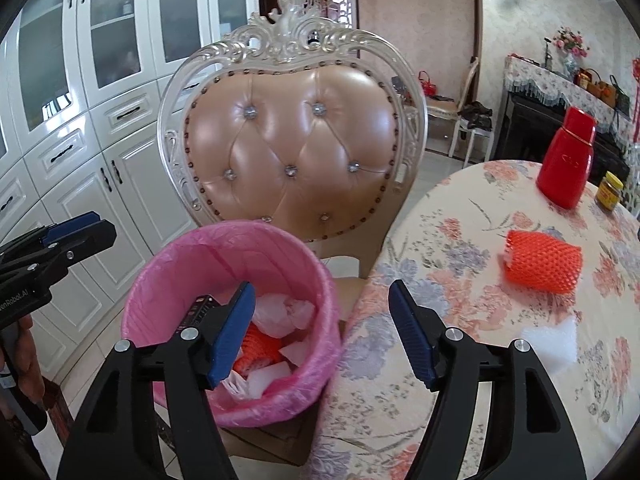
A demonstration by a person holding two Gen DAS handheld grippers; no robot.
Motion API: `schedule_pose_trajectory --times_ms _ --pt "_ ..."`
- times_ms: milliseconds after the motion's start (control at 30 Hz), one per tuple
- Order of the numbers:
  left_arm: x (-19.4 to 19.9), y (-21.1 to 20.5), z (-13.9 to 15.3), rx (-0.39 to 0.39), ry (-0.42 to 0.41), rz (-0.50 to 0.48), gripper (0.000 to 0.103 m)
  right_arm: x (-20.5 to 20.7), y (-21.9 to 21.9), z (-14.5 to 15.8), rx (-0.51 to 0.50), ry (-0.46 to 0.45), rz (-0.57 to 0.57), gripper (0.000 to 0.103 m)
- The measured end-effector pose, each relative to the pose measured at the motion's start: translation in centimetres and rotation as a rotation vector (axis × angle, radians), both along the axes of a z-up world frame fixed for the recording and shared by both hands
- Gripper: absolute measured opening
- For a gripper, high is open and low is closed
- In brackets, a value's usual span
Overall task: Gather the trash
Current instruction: 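Move both open tools back toward the white foam block and orange net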
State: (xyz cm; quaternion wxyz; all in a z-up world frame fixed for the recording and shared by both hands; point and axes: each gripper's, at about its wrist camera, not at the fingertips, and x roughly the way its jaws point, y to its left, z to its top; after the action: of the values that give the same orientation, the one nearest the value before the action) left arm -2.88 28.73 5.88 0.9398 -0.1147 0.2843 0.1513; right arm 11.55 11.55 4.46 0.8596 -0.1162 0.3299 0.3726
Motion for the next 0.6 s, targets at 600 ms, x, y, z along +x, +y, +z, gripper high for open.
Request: schedule_pose_trajectory --times_ms 600 --pt "3.1 -4.5 0.1 0.024 0.018 -0.071 0.056 3.3 -6.4 -0.7 0.001 -0.015 -0.137 0.08"
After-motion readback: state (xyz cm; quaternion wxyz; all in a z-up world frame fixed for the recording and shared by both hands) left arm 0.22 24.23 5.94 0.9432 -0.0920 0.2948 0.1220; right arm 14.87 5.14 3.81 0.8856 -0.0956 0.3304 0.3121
